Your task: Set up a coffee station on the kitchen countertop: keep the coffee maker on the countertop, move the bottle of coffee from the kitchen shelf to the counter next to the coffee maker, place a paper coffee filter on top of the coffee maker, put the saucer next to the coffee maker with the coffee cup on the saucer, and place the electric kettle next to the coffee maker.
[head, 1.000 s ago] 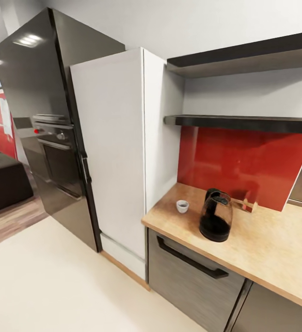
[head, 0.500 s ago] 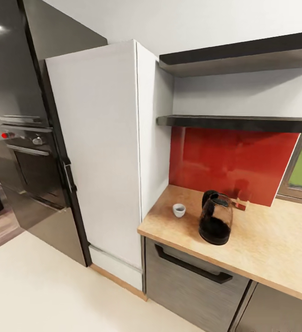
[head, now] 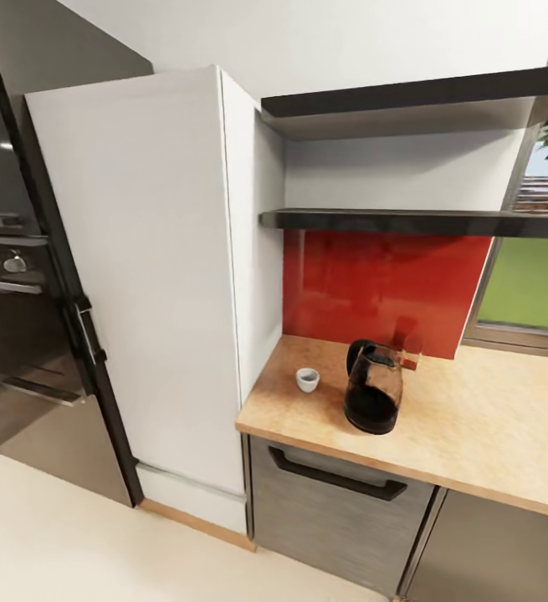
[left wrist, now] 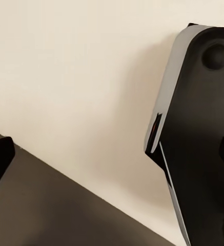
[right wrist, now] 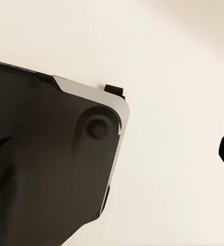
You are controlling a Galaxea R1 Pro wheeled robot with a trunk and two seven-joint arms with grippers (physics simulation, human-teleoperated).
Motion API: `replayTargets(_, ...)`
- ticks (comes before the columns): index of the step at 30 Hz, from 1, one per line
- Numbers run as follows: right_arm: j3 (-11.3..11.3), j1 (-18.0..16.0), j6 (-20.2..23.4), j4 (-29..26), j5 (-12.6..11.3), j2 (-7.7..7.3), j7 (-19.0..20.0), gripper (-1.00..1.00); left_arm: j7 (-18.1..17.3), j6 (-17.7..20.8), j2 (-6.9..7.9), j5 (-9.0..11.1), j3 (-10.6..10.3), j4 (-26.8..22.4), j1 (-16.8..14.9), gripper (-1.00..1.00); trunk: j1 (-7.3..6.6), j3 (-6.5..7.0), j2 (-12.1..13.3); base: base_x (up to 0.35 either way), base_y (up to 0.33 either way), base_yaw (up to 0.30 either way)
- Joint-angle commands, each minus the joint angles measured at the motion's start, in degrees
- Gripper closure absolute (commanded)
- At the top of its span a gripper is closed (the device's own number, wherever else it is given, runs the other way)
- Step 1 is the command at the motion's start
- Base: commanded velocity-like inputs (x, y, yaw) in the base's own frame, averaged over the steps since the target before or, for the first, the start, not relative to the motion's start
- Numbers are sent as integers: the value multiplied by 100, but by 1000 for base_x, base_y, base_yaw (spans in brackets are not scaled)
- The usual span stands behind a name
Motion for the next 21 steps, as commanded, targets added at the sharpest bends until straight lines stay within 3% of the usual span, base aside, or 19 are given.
replayTargets(1,47,-3,-16,7,-60,2,24,-100,14,-21,0,-60,37,0,2,-100,2,0,-2,0,17,-300)
replayTargets(15,26,-3,-14,7,-68,21,33,-100,14,-29,18,-60,21,0,10,-100,2,0,-2,-2,3,-300)
replayTargets(21,23,-3,-14,7,-68,21,34,-100,14,-31,22,-60,23,0,11,-100,2,0,-2,-183,176,-300)
